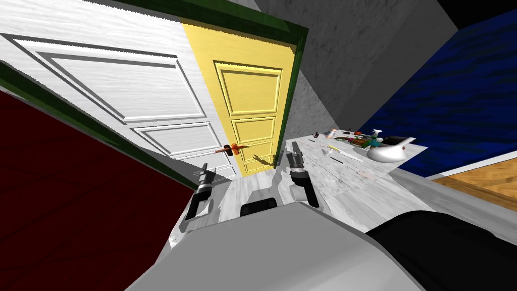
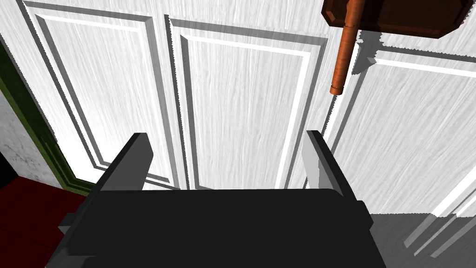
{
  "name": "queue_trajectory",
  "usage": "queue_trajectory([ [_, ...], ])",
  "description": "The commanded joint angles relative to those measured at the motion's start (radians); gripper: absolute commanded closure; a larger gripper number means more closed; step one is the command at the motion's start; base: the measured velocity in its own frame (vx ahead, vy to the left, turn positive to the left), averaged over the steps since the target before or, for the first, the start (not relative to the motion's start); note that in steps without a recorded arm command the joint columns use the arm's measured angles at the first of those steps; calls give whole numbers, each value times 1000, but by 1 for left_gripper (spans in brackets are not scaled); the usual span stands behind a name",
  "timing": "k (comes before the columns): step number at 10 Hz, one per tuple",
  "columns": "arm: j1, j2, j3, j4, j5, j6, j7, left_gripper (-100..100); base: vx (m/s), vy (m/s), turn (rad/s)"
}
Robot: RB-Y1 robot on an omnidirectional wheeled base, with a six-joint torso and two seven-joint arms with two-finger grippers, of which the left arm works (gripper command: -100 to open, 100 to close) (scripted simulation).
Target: Pull the door open
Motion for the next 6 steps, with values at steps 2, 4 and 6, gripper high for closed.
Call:
queue_trajectory([
  [2, -28, 17, 8, 65, 8, 17, 10, -100, 99, 17, -72],
  [4, -48, 30, 13, 114, 13, 28, 16, -100, 98, 18, -82],
  [6, -66, 41, 18, 159, 18, 38, 23, -100, 98, 19, -62],
])
